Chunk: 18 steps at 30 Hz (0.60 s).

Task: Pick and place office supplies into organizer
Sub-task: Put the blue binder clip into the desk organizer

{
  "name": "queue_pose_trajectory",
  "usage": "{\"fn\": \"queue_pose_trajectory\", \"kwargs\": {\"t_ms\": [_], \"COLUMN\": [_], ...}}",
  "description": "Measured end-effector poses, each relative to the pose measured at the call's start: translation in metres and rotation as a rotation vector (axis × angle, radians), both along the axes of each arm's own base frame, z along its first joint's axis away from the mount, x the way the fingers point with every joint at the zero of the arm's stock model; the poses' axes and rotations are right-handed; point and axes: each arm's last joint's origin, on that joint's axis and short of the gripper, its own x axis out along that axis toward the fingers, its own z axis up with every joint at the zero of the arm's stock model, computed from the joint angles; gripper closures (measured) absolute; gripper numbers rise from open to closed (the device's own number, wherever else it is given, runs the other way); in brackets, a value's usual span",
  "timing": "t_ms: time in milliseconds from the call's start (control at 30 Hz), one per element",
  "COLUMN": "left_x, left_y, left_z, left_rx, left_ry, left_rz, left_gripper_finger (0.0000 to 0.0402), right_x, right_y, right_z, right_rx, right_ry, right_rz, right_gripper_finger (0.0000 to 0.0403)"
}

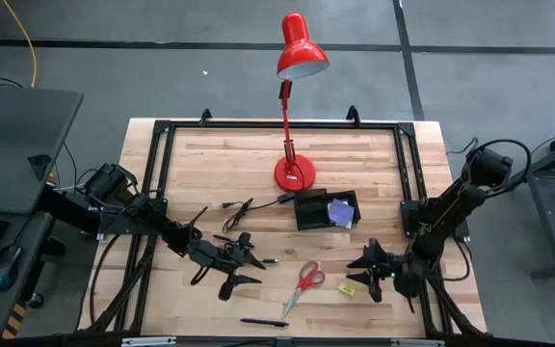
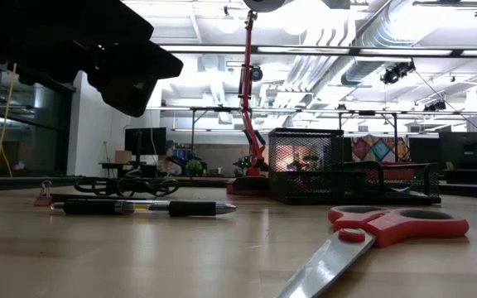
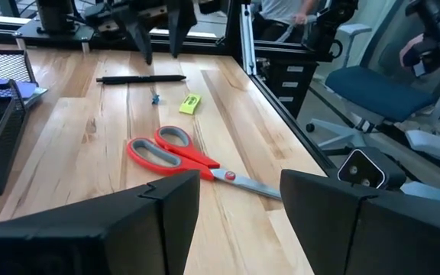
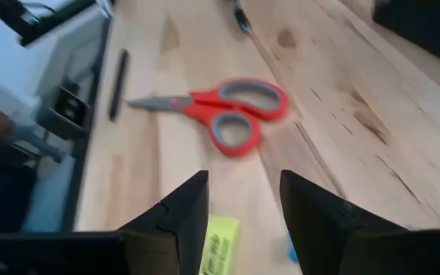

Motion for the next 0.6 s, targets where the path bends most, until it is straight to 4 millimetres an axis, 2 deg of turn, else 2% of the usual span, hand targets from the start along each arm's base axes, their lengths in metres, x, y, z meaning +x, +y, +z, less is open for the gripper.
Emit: {"fn": "queue_pose_trajectory", "kwargs": {"t_ms": [600], "left_x": [0.000], "left_y": [0.000], "left_z": [0.000], "left_rx": [-0.001], "left_ry": [-0.001], "left_rz": [0.003], "left_gripper_finger": [0.0228], "right_x": [0.001], "right_y": [0.005], "right_z": [-0.027], "right_rx": [-0.013], "right_ry": [0.094], "right_rz": [-0.011], "right_gripper_finger": [0.0263]}}
